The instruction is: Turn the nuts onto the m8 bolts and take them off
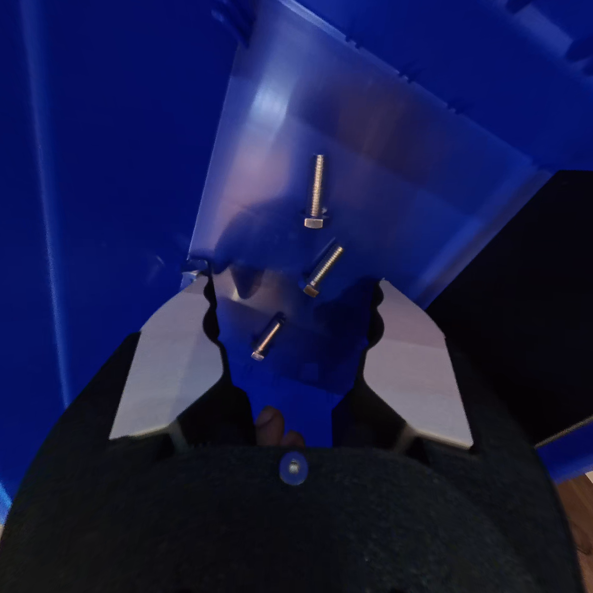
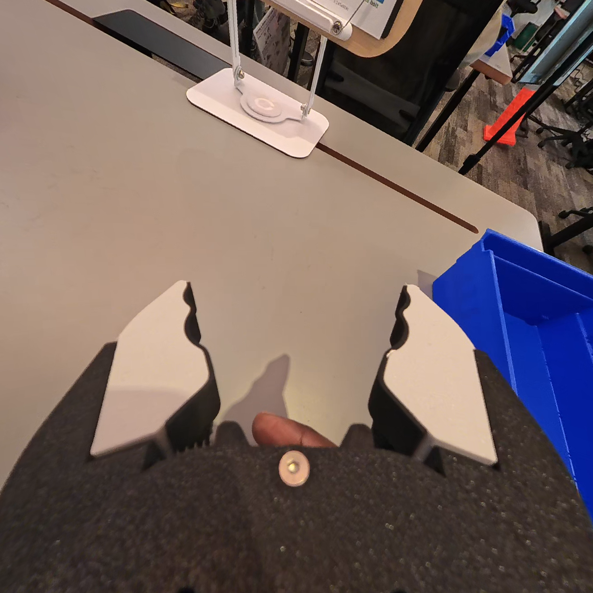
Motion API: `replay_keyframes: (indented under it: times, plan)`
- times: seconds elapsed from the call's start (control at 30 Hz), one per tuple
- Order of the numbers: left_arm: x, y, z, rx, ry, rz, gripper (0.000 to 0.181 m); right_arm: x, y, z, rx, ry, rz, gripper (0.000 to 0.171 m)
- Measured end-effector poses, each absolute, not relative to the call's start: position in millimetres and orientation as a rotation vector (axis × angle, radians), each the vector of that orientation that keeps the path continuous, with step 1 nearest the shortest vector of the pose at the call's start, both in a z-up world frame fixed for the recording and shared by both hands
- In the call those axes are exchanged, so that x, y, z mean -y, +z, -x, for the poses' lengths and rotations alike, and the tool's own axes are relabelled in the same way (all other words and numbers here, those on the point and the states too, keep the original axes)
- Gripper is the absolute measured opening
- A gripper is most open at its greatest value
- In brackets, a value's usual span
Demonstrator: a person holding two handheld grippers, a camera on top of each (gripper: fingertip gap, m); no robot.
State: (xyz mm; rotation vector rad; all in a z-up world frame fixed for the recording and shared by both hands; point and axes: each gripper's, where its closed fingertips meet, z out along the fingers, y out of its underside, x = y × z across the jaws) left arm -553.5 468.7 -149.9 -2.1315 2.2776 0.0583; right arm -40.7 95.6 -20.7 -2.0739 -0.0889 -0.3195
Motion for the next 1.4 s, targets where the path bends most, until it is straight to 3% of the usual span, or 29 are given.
replay_keyframes:
  times: [0.03,0.5,0.63,0.8,0.97,1.1,1.3,1.4]
  plan:
    - [-469,-150,555,-2.28,0.064,2.136,0.092,-95,-21,41,0.089,-0.321,2.075,0.117]
    - [-468,-143,564,-2.331,0.166,2.086,0.075,-101,-27,44,0.099,-0.305,2.085,0.117]
    - [-474,-139,566,-2.251,0.187,2.162,0.093,-102,-25,45,0.101,-0.302,2.078,0.117]
    - [-474,-135,569,-2.23,0.171,2.197,0.087,-102,-25,47,0.104,-0.298,2.078,0.117]
    - [-482,-127,573,-2.157,0.24,2.24,0.101,-102,-24,47,0.104,-0.302,2.073,0.117]
    - [-480,-123,577,-2.201,0.293,2.218,0.071,-102,-24,48,0.107,-0.3,2.074,0.116]
    - [-491,-107,568,-2.131,0.336,2.1,0.066,-101,-24,49,0.109,-0.299,2.074,0.117]
    - [-488,-102,565,-2.111,0.297,2.121,0.072,-100,-23,49,0.109,-0.298,2.072,0.117]
